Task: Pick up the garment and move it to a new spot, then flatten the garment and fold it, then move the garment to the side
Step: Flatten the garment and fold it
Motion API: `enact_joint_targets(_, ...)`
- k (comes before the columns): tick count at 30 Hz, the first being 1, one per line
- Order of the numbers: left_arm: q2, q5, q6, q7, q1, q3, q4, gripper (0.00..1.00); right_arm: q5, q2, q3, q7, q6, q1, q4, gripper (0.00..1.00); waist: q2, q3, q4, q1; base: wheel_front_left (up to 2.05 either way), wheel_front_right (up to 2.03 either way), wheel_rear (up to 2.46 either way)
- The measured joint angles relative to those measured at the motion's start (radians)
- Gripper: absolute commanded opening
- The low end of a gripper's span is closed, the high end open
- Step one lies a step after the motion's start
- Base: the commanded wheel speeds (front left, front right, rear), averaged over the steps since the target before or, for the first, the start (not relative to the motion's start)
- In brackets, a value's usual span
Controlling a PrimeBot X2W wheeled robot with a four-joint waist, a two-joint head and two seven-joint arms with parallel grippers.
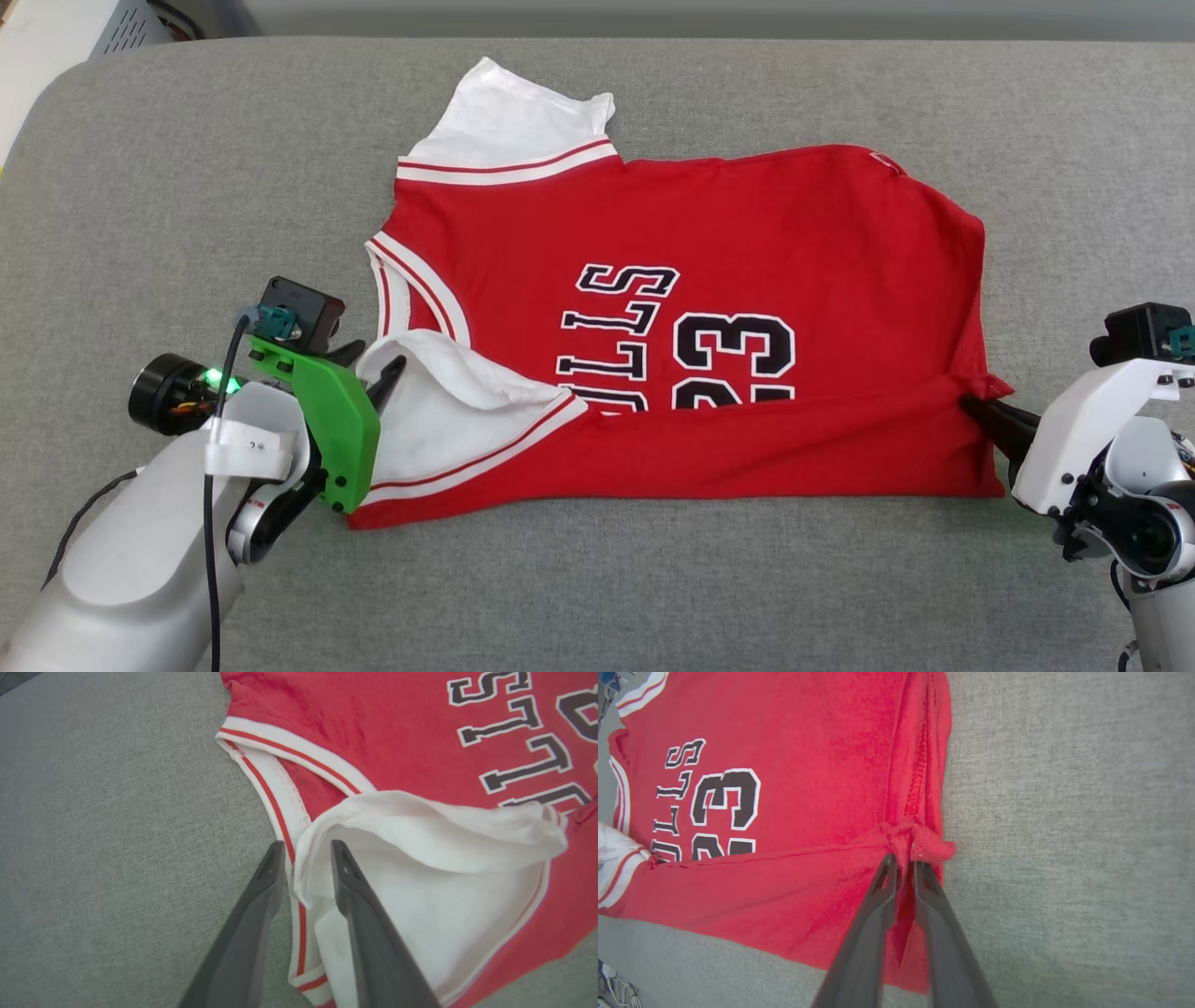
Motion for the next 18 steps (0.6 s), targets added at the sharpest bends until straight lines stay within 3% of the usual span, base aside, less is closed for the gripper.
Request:
enact_joint_targets(7, -0.060, 0.023, 0.018, -0.128, -0.011, 0.010, 0.093, 1.00, 0.004, -0.012, 0.030, -0.051, 0.000, 0.000, 0.007, 1.00, 0.0000, -0.036, 0.005, 0.0000, 0.00, 0.00, 0.00)
enact_joint_targets(14, -0.091, -0.027, 0.081, -0.231, 0.038, 0.075, 0.066, 1.00, -0.031, -0.066, 0.075, -0.111, 0.000, 0.059, -0.064, 1.00, 0.0000, -0.100, 0.014, 0.0000, 0.00, 0.00, 0.00)
enact_joint_targets(17, -0.094, -0.051, 0.120, -0.249, 0.110, 0.094, 0.009, 1.00, -0.066, -0.074, 0.075, -0.119, 0.000, 0.103, -0.100, 1.00, 0.0000, -0.129, 0.017, 0.0000, 0.00, 0.00, 0.00)
enact_joint_targets(18, -0.090, -0.060, 0.165, -0.244, 0.181, 0.100, -0.052, 1.00, -0.112, -0.073, 0.058, -0.103, 0.000, 0.151, -0.129, 1.00, 0.0000, -0.153, 0.019, -0.0001, 0.00, 0.00, 0.00)
